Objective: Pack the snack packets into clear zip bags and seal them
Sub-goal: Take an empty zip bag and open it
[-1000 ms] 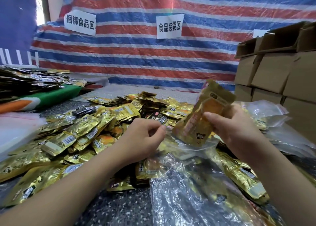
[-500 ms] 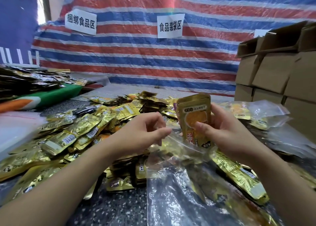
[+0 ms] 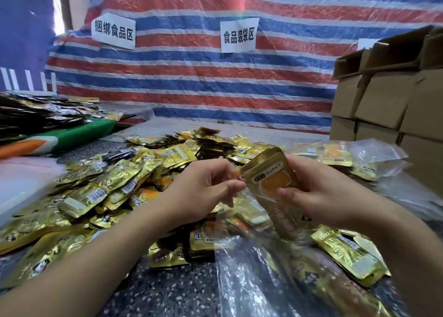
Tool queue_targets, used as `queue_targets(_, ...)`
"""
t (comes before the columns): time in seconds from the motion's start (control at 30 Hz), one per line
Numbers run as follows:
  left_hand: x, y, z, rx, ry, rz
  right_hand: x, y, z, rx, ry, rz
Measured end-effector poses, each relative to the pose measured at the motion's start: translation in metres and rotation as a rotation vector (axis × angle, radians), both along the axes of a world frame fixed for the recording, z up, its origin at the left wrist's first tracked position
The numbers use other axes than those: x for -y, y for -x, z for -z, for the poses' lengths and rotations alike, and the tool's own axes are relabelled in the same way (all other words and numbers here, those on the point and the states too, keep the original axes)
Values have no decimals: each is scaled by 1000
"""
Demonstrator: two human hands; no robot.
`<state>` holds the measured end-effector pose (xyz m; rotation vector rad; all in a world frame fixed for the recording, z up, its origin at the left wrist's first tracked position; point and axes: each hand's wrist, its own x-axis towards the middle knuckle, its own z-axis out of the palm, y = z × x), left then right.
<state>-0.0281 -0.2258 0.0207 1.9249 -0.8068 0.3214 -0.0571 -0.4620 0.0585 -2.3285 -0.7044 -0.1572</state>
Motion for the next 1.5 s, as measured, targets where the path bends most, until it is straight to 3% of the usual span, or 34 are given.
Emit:
queue_targets(0.13, 4, 3, -1, -12, 94, -1, -1, 3, -3, 31, 0, 10)
queue_targets(0.27, 5, -1, -1, -184, 326, 50, -1, 2, -4, -6, -83, -5)
queue_targets(0.47, 11, -3, 6, -360, 220, -4, 2, 1, -4, 3, -127, 18)
queue_targets(0.73, 12, 3, 6, -173, 191, 5, -2, 4, -1, -43, 243, 49)
queue_targets(0.87, 13, 6, 8, -94, 154, -34, -17, 10, 3, 30, 396, 24)
queue_targets(1.0, 12, 5, 4, -131, 322, -101, -19, 9, 0, 167, 192, 145)
queue_targets(1.07, 12, 5, 2, -187, 391, -145, -16, 10, -2, 177, 80, 123)
queue_targets(1.13, 14, 6, 1, -212, 433, -159, -16, 12, -1, 228, 102, 67)
queue_targets(1.2, 13, 7, -2, -229, 482, -125, -16, 10, 1, 302, 112, 55)
queue_targets(1.3, 11, 8, -6, -301, 561, -33, -15, 7, 2, 341, -37, 72)
queue_targets(1.5, 12, 11, 1, -554, 293, 87, -19, 1, 5, 265, -308, 115)
